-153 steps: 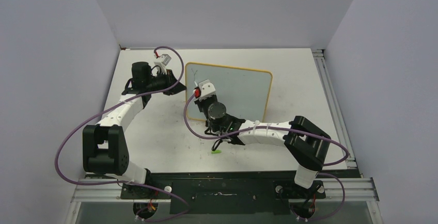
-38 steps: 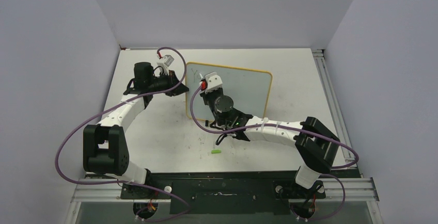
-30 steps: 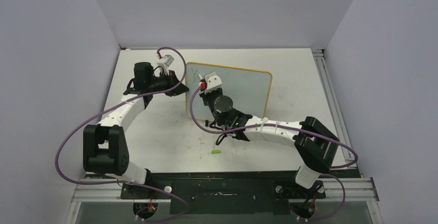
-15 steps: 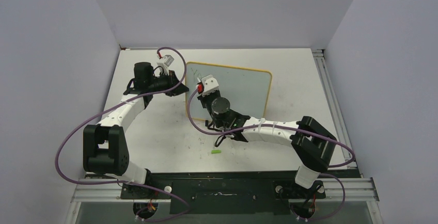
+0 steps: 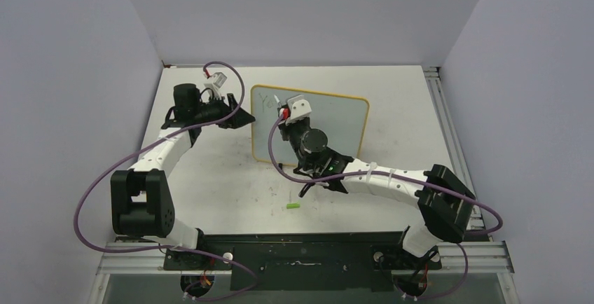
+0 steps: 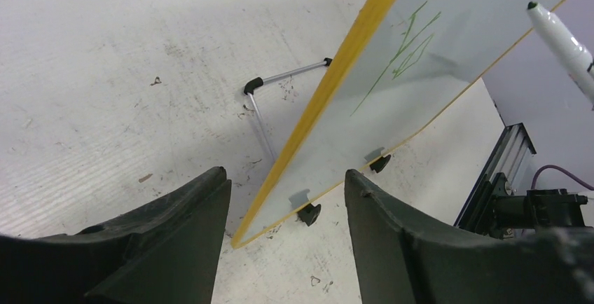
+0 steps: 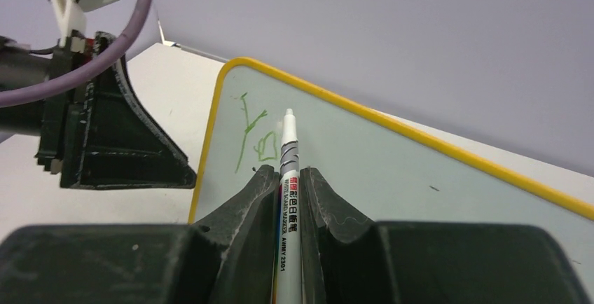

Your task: Write a sentence on the whiteboard

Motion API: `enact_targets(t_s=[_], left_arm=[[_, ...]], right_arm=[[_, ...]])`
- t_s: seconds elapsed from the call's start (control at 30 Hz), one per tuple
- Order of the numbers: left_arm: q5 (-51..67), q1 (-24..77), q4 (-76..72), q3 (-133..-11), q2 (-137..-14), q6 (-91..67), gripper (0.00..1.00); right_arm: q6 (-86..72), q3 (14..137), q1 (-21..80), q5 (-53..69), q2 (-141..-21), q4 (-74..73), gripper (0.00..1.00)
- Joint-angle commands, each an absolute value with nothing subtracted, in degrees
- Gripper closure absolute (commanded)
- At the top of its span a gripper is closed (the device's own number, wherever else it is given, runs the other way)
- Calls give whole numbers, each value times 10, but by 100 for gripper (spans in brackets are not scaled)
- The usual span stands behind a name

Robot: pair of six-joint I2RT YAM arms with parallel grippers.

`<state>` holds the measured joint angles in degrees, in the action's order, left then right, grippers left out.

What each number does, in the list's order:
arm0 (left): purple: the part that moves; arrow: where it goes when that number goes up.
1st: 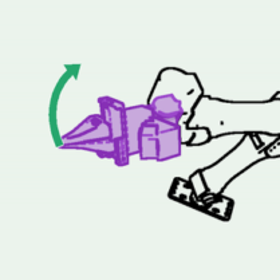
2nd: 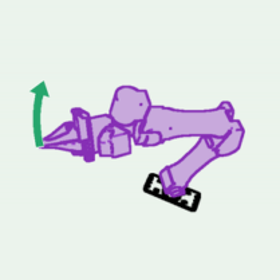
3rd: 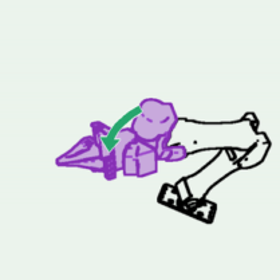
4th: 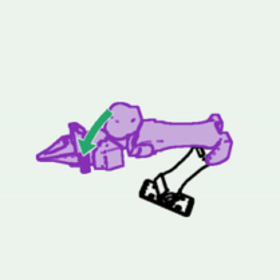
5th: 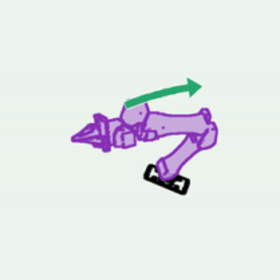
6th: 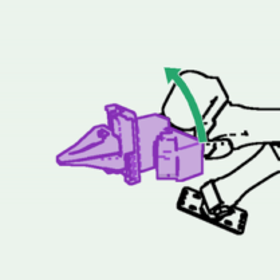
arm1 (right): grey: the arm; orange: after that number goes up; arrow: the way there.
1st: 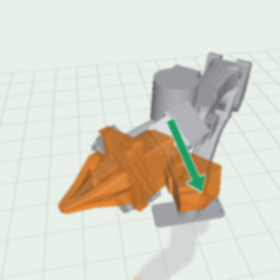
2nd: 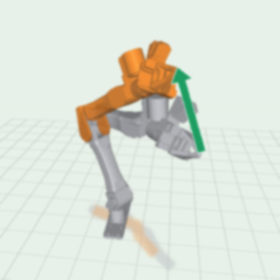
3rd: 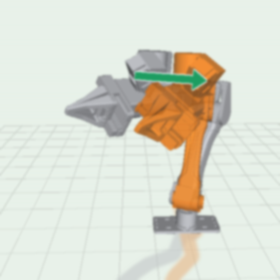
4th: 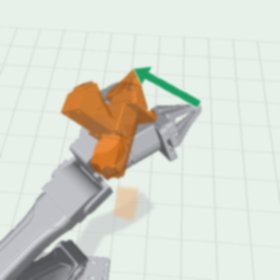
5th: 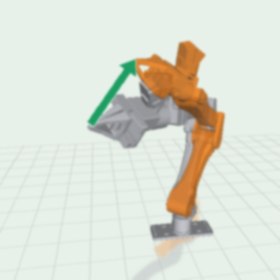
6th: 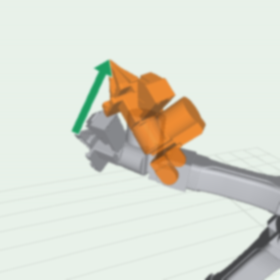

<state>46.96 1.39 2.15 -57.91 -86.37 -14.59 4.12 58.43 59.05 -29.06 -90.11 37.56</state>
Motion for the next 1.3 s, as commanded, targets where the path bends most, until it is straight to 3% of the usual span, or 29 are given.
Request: enact_targets(t_s=[0.0,0.5,0.73,1.27], left_arm=[[484,14,-7,-593,-855,-143,39],[507,27,-33,-589,-892,-169,38],[499,36,-24,-592,-895,-164,49],[497,38,-22,-592,-895,-162,60]], right_arm=[[24,572,568,-270,-871,390,95],[0,562,532,-167,-864,386,95],[0,561,533,-177,-869,380,95],[0,566,535,-206,-881,361,95]])
